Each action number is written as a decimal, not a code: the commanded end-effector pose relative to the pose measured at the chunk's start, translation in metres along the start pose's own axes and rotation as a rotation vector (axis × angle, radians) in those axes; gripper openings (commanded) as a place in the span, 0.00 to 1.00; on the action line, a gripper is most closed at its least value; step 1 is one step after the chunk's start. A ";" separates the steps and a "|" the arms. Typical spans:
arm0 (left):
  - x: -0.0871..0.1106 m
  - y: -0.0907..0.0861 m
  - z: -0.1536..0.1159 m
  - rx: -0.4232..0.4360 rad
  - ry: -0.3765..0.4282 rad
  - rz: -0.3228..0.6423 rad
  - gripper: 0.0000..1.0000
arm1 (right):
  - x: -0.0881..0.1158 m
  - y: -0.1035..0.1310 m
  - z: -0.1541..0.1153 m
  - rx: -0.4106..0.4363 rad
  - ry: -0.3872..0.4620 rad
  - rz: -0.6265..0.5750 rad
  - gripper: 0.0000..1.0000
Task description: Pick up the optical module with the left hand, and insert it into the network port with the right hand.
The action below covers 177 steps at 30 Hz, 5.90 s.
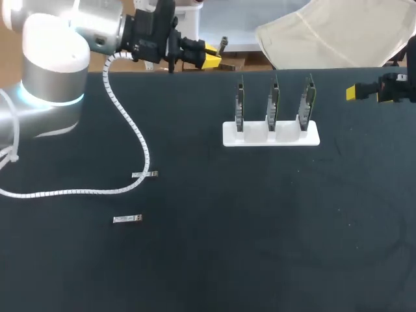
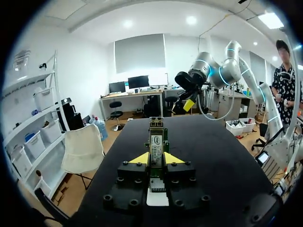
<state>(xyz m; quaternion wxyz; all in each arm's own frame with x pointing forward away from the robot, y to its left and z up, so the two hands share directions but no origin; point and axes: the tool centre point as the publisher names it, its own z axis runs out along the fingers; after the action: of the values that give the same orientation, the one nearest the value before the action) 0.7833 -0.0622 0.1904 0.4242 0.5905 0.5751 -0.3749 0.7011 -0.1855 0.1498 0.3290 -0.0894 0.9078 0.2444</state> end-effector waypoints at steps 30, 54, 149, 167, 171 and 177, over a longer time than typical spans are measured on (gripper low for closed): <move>0.010 -0.001 0.046 0.044 -0.109 -0.090 0.00 | 0.001 0.001 -0.001 0.006 -0.001 0.001 1.00; 0.013 -0.008 0.050 0.041 -0.149 -0.134 0.00 | 0.001 0.001 -0.001 0.006 -0.001 0.001 1.00; 0.015 -0.007 0.056 0.062 -0.164 -0.109 0.00 | -0.082 0.069 0.038 -0.301 0.071 -0.442 1.00; 0.015 -0.007 0.056 0.062 -0.164 -0.109 0.00 | -0.067 0.109 0.045 -0.515 0.144 -0.692 1.00; 0.015 -0.007 0.056 0.062 -0.164 -0.109 0.00 | -0.068 0.114 0.053 -0.547 0.131 -0.719 1.00; 0.015 -0.007 0.056 0.062 -0.164 -0.109 0.00 | -0.074 0.123 0.066 -0.548 0.138 -0.795 1.00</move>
<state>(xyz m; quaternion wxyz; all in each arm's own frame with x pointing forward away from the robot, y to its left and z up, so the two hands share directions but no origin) 0.7786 -0.1088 0.1565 0.4300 0.5384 0.5589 -0.4614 0.7440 -0.0539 0.2018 0.3086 -0.5206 0.7291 0.3197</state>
